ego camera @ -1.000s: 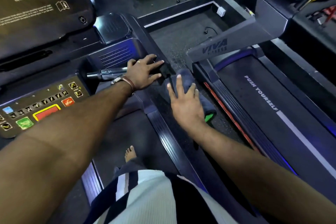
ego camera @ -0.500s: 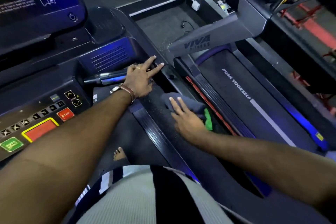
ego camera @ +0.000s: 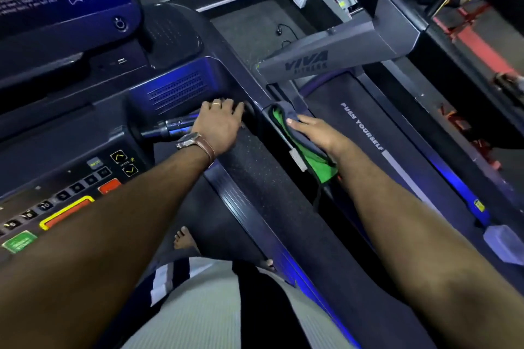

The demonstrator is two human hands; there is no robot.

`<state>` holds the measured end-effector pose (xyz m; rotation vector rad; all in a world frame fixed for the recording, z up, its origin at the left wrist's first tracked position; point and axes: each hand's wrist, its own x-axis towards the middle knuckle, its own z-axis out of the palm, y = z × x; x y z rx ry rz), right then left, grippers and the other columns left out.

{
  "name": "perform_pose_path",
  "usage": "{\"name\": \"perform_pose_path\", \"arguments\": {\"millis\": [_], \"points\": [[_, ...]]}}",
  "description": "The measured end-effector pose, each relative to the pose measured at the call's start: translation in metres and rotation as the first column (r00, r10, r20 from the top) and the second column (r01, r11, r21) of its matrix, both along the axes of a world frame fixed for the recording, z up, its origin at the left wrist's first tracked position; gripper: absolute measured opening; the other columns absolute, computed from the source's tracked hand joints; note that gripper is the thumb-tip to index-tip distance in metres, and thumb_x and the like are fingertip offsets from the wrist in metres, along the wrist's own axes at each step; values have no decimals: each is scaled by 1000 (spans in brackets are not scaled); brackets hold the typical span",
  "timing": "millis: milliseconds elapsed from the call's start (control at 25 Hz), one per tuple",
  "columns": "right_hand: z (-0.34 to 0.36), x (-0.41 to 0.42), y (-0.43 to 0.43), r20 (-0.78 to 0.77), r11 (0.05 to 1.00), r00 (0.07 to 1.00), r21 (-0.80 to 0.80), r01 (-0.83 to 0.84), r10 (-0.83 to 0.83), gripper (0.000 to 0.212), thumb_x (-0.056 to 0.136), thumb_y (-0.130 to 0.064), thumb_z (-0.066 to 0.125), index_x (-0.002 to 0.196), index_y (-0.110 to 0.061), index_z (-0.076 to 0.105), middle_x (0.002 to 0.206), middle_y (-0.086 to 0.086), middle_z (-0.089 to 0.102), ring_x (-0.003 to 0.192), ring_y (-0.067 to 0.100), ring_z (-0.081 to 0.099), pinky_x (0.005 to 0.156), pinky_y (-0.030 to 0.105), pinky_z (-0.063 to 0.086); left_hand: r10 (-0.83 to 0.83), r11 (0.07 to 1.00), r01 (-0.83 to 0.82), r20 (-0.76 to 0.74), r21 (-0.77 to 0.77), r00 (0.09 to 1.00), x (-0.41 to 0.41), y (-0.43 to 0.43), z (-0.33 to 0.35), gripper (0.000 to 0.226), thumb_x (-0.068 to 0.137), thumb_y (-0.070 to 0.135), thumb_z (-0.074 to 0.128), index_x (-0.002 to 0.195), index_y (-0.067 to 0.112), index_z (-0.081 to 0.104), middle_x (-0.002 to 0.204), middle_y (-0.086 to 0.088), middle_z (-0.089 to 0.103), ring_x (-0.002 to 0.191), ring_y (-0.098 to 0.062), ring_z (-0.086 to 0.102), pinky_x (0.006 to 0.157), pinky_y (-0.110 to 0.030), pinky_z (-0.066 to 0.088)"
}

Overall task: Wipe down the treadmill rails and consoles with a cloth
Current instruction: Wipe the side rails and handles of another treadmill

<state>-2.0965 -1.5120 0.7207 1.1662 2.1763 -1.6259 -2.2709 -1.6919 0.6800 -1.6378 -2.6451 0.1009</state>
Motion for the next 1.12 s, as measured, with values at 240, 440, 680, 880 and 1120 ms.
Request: {"name": "perform_pose_path", "arguments": {"millis": [240,440,680,880,1120], "points": [[-6,24,5,150,999,989,-46,3,4,76,78,-73,62,134,-22,60,132,-8,60,121,11,56,111,33,37,-17,998,15,-32,-60,999,-2,-1,1,50,97,28,38,144,12,32,127,-13,50,111,-34,51,81,-43,40],[-46,-8,35,296,930,937,-257,264,-184,52,90,-63,57,103,-13,68,98,16,72,80,26,69,86,34,54,0,997,2,34,-73,999,-6,2,0,51,97,29,40,145,14,30,131,-12,47,114,-34,48,83,-44,40],[-6,7,-7,-13,997,1000,66,-28,29,49,97,-48,54,139,-24,54,130,-16,57,117,5,55,109,28,36,32,998,-30,36,-58,999,-6,7,5,55,97,36,42,146,16,29,132,-8,48,112,-31,48,80,-41,39],[-8,1,-29,266,414,839,773,-480,474,67,91,-50,57,151,-37,31,164,-12,11,143,35,29,109,51,38,66,996,-61,71,-66,995,-3,9,10,57,94,39,44,146,19,32,135,-6,48,114,-31,49,83,-40,38],[-23,-8,-93,801,-341,538,599,-725,262,58,102,-37,30,155,-14,26,164,12,5,140,61,-12,106,77,9,108,991,-102,69,-81,992,1,8,13,47,93,38,47,137,24,45,132,0,52,109,-28,52,83,-39,40]]}}
